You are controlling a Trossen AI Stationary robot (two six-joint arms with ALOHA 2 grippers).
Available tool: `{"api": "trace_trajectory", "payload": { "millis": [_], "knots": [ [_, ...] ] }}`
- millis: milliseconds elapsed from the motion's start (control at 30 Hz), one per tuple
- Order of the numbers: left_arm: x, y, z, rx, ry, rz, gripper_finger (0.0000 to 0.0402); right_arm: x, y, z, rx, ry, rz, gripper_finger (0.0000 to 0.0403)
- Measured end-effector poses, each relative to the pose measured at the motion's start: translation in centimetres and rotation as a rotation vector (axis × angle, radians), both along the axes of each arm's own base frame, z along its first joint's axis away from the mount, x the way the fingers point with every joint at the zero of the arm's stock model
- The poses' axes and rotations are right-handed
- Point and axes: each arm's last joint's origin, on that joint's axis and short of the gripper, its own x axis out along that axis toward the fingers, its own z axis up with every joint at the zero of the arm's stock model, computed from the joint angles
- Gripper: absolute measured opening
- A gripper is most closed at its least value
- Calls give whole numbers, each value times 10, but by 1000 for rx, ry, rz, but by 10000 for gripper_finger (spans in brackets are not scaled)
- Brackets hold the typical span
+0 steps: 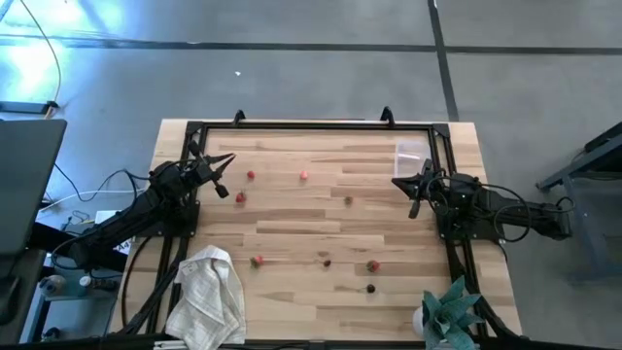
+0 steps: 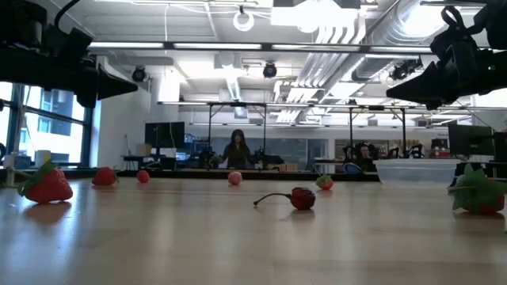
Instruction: Pick and placing Produce into tupperware
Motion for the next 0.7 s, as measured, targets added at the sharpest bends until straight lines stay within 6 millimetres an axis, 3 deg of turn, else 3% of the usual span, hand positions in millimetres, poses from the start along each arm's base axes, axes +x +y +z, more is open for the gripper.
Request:
{"api": "trace_trajectory", "payload": {
  "millis": [567,700],
  "knots": [
    [0,0,0,0,0,0,28,0,0,1,3,-9,-1,0],
    [1,-1,1,-81,-91,-35,28,1,0,10,211,-193,-11,0]
  ]
}}
